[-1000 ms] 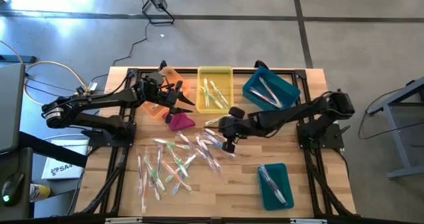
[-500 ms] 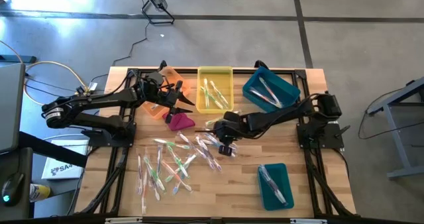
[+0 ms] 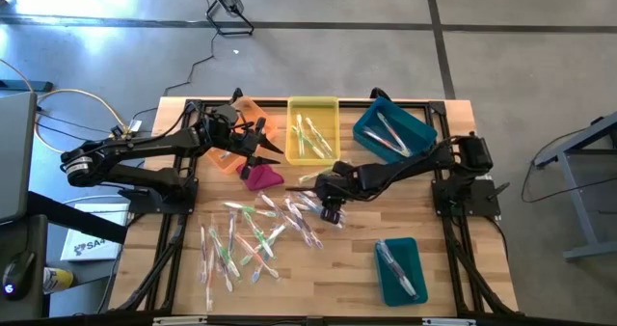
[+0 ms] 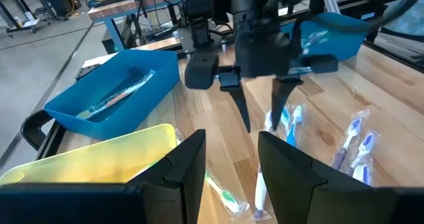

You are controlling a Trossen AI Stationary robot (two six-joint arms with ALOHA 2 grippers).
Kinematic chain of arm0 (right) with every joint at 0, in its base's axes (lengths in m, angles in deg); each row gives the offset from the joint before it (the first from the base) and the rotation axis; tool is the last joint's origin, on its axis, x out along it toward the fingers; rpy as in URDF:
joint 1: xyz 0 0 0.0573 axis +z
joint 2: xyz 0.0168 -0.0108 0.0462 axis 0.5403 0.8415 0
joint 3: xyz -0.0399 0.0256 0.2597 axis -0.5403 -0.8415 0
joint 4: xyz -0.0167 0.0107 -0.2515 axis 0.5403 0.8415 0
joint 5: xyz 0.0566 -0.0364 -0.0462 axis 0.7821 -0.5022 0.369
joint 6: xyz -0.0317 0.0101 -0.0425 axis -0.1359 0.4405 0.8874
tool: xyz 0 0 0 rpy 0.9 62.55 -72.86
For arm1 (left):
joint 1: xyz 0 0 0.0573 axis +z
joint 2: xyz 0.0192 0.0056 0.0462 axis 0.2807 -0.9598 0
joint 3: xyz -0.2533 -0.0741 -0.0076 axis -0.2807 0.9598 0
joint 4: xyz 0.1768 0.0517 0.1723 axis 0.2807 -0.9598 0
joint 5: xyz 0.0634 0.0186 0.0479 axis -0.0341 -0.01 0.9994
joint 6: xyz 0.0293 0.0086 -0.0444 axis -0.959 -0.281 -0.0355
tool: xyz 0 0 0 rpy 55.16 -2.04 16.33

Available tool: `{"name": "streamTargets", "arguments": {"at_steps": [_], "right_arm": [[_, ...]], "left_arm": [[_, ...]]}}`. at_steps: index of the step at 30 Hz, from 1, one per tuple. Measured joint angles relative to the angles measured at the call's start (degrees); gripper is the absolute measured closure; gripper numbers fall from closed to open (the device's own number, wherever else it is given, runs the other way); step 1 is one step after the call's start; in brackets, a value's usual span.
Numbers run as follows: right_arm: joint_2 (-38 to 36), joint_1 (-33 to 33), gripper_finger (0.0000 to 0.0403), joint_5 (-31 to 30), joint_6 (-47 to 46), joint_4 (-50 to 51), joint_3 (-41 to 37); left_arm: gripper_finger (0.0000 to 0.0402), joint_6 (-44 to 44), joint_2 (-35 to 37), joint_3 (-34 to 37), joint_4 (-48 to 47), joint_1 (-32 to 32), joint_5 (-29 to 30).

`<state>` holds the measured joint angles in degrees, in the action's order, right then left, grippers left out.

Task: Pick & Place Toothbrushes
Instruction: Put the purple toothbrush into the bottom blue bin

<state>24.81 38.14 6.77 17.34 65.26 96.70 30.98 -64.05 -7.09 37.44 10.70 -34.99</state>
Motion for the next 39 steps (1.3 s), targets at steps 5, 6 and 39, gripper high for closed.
{"name": "streamTargets", "arguments": {"at_steps": [5, 6, 39], "right_arm": [[1.28, 0.04, 0.0262, 0.29, -0.84, -1.15, 0.07], [1.8, 0.04, 0.0263, 0.17, -1.02, -1.75, 0.07], [8.31, -0.18, 0.0265, 0.26, -2.56, -4.21, 0.18]], "left_arm": [[0.0268, 0.0, 0.0, 0.0, -0.1, 0.0, 0.02], [0.0268, 0.0, 0.0, 0.0, -0.21, 0.0, 0.03], [0.0268, -1.7, 0.02, 0.01, -1.31, 0.0, 0.0]]}}
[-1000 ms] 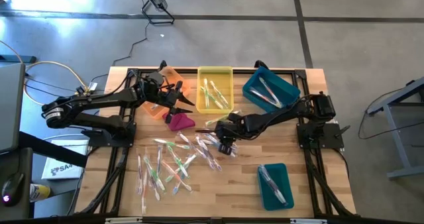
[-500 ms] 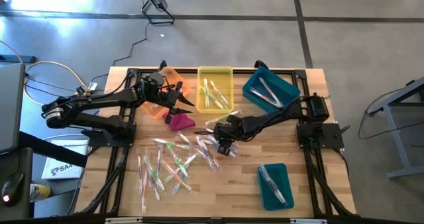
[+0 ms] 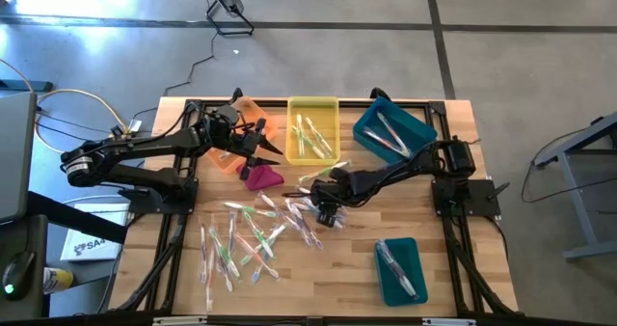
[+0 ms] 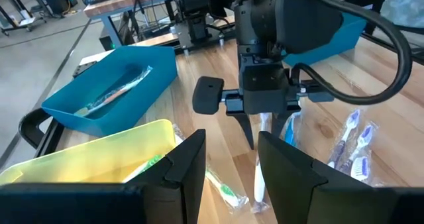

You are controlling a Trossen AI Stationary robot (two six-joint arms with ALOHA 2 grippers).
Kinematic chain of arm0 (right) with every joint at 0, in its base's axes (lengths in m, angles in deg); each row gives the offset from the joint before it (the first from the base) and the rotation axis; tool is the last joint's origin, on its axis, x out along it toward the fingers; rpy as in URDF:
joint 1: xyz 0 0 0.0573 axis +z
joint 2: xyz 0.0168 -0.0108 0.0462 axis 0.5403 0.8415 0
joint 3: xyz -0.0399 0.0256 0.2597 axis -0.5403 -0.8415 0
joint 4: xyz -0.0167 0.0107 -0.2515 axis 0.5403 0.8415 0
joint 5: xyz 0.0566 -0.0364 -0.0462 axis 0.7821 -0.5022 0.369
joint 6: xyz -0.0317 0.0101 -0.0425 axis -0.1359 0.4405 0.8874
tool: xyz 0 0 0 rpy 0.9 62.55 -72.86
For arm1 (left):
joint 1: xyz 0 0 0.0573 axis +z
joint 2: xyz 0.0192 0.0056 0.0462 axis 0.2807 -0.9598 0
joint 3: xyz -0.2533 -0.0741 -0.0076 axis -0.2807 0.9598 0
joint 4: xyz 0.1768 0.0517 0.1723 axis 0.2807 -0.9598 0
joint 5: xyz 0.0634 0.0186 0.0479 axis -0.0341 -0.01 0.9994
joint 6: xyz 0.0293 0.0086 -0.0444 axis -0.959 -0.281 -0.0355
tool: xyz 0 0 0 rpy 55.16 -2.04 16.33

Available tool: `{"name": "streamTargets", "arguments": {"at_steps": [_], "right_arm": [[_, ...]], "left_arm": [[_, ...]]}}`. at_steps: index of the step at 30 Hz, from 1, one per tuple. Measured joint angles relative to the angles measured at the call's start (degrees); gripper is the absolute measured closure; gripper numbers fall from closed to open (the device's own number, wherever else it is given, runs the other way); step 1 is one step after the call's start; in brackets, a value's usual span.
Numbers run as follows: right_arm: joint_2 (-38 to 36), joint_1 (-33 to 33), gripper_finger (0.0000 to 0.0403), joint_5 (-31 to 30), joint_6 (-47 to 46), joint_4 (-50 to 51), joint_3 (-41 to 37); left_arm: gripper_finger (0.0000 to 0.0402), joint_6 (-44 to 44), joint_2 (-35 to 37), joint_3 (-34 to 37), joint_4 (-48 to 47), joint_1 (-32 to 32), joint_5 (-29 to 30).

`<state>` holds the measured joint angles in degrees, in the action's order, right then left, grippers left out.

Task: Pick & Place Toothbrushes
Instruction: Put the purple toothbrush into the bottom blue bin

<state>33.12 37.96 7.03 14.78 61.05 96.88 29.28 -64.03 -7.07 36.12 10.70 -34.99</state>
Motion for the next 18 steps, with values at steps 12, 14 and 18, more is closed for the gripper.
{"name": "streamTargets", "arguments": {"at_steps": [12, 14, 18], "right_arm": [[0.65, 0.0, 0.0337, -0.11, -1.05, -0.37, 0.04], [0.65, 0.0, 0.0356, -0.07, -1.05, -0.35, 0.04], [0.63, 0.0, 0.038, -0.17, -1.02, -0.34, 0.07]], "left_arm": [[0.0268, 0.0, 0.0, 0.01, 0.0, 0.0, 0.02], [0.0268, 0.0, 0.0, 0.0, 0.0, 0.0, 0.02], [0.0268, 0.0, 0.0, 0.01, 0.0, 0.0, 0.02]]}}
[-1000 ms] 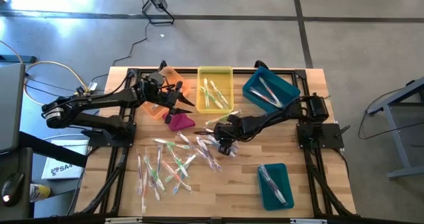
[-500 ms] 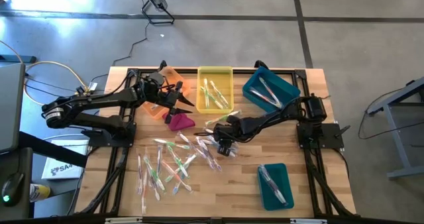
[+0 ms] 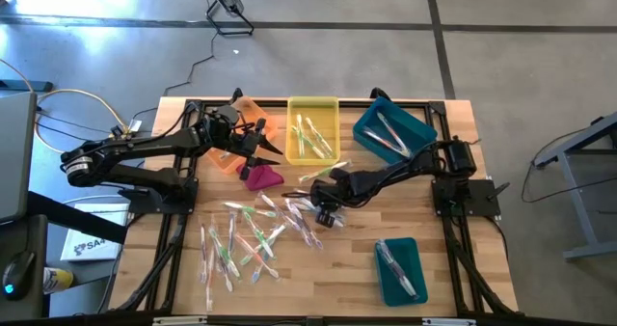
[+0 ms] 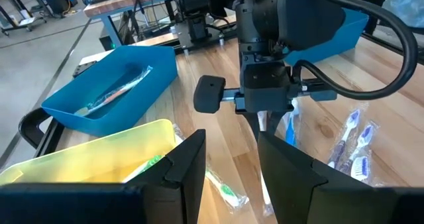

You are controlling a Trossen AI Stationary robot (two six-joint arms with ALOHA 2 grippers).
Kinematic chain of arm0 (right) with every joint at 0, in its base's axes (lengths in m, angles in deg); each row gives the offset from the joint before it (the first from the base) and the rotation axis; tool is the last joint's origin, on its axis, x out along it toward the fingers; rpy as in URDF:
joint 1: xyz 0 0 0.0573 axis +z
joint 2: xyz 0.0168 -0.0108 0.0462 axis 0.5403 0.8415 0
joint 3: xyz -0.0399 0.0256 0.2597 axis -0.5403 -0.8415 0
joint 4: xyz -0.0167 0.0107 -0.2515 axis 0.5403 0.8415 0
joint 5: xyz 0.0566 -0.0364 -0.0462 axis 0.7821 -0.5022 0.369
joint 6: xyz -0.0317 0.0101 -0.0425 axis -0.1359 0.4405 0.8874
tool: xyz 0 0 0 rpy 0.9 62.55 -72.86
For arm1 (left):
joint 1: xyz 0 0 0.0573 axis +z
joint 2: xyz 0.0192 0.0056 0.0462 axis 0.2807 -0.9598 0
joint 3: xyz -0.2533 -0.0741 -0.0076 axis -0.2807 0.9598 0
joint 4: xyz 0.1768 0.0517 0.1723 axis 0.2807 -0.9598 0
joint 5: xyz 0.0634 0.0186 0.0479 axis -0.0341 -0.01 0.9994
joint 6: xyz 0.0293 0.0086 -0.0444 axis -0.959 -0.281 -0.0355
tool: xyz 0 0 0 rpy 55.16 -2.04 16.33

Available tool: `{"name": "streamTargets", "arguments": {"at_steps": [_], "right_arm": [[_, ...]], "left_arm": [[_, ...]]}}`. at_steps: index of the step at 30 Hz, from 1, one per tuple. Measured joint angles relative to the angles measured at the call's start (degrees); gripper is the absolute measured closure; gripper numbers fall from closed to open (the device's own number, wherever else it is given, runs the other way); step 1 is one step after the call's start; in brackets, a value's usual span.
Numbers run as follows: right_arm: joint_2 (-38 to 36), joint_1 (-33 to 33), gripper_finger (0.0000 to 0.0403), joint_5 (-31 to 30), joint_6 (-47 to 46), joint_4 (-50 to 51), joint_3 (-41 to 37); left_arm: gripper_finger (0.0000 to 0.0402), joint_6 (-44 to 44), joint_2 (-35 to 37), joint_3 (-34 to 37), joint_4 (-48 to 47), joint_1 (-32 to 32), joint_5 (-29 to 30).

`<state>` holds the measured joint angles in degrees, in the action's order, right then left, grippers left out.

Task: Pick & Place Toothbrushes
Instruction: Put the purple toothbrush into the bottom blue bin

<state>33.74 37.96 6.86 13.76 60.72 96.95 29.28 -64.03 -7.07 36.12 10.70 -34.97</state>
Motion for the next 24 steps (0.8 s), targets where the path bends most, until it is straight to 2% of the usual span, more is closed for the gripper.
{"name": "streamTargets", "arguments": {"at_steps": [10, 24], "right_arm": [[-1.16, -0.07, 0.0399, -0.14, 1.4, 1.7, -0.07], [-8.52, -0.55, 0.0401, 0.24, 2.11, 6.18, -0.28]], "left_arm": [[0.0268, 0.0, 0.0, 0.0, 0.0, 0.0, 0.02], [0.0268, 0.02, 0.0, 0.0, -0.04, 0.0, 0.05]]}}
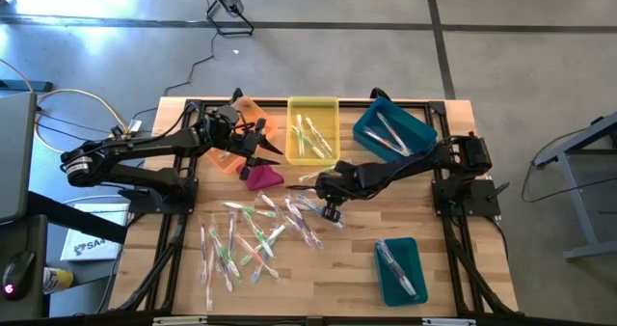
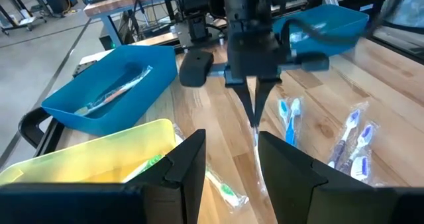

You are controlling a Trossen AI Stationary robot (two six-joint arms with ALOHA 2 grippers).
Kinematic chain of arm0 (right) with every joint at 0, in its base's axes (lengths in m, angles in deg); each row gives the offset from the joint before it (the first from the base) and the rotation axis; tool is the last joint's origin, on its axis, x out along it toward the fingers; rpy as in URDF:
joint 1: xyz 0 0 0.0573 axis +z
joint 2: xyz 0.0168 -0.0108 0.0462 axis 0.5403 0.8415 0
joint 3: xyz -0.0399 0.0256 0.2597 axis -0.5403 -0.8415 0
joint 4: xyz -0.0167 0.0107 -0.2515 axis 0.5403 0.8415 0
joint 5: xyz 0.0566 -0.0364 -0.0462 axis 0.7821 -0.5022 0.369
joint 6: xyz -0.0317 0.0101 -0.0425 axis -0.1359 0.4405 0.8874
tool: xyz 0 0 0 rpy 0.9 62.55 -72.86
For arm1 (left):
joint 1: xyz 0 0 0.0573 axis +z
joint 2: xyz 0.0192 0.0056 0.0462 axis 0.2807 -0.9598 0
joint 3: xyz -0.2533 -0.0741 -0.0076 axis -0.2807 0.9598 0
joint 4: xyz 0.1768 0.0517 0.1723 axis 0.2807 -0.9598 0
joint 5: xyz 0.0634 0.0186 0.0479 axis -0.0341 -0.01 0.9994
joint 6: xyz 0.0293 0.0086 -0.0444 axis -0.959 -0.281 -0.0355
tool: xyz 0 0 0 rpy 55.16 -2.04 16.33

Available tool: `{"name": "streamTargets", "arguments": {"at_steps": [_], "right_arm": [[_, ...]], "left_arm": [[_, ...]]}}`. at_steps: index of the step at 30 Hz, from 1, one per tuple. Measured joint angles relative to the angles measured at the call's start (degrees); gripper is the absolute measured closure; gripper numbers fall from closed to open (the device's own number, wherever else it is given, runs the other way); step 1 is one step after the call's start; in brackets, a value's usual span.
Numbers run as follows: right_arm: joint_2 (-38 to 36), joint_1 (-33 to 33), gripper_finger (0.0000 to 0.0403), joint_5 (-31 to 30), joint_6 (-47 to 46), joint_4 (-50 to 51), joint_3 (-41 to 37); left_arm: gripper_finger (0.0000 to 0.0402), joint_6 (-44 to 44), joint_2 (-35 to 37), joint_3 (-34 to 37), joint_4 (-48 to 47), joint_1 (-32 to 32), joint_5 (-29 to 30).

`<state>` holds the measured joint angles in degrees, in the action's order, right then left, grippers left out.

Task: Pick & Place Toothbrushes
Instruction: Put the purple toothbrush into the bottom blue bin

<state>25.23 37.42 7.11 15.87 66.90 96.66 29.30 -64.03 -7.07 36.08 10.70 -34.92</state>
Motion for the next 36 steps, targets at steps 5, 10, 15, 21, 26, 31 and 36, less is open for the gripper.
{"name": "streamTargets", "arguments": {"at_steps": [5, 10, 15, 21, 26, 31, 36], "right_arm": [[-3.42, 0.0, 0.0401, -0.36, 0.68, 0.62, 0.0], [-7.92, 0.0, 0.0401, -2.6, 0.37, 2.96, 0.04], [-12.96, 0.19, 0.04, -6.1, -2.45, 8.27, 0.04], [-18.82, 2.49, 0.04, -9.48, -11.83, 17.11, 0.07], [-22.29, 6.27, 0.04, -10.64, -20.34, 21.45, 0.13], [-23.79, 11.7, 0.04, -13.43, -27.87, 23.48, 0.13], [-23.92, 17.73, 0.04, -17.26, -34.01, 24.53, 0.13]], "left_arm": [[0.0268, 0.02, 0.0, 0.0, 0.04, 0.0, -0.01], [0.0268, 0.17, 0.0, 0.0, 0.02, 0.0, -0.01], [0.0268, 0.17, 0.0, 0.0, 0.03, 0.0, -0.01], [0.0268, 0.17, 0.0, 0.0, 0.04, 0.0, -0.01], [0.0268, 0.17, 0.0, 0.0, 0.17, 0.0, 0.01], [0.0268, 0.18, 0.0, 0.0, 0.17, 0.0, 0.02], [0.0268, 0.2, 0.0, -0.01, 0.19, 0.0, 0.12]]}}
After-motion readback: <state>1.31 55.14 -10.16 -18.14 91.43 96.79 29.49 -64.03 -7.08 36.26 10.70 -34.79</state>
